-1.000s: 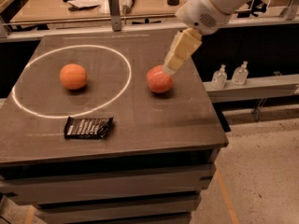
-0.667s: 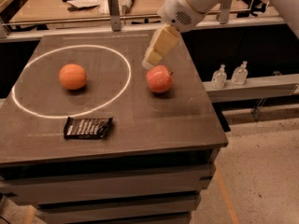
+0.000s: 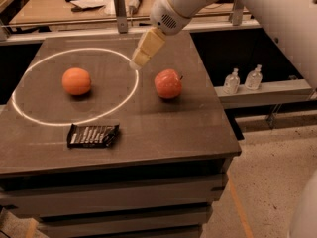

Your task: Pick orange

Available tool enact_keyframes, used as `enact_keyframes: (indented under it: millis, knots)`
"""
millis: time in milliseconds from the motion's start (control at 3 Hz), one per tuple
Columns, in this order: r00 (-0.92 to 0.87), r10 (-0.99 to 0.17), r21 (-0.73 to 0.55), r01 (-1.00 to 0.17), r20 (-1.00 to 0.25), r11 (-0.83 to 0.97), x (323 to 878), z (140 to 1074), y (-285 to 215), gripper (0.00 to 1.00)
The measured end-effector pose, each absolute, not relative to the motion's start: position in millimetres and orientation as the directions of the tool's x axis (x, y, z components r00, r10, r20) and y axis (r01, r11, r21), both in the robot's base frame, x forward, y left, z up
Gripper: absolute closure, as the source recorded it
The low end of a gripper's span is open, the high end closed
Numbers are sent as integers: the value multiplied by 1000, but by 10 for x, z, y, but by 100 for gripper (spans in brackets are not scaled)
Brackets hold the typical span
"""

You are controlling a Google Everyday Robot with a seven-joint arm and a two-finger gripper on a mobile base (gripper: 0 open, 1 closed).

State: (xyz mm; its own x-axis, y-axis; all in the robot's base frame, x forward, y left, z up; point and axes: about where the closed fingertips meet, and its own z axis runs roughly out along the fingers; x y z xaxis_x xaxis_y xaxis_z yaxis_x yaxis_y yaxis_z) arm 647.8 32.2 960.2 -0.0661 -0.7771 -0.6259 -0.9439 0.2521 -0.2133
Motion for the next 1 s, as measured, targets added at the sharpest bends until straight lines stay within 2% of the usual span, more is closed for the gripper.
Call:
enact_keyframes:
  millis: [333, 1000]
  knots:
    - [-73, -751, -191, -947, -656, 259, 6545, 9587, 588, 0]
    - [7, -755, -198, -967, -656, 163, 6366, 9368, 1418, 0]
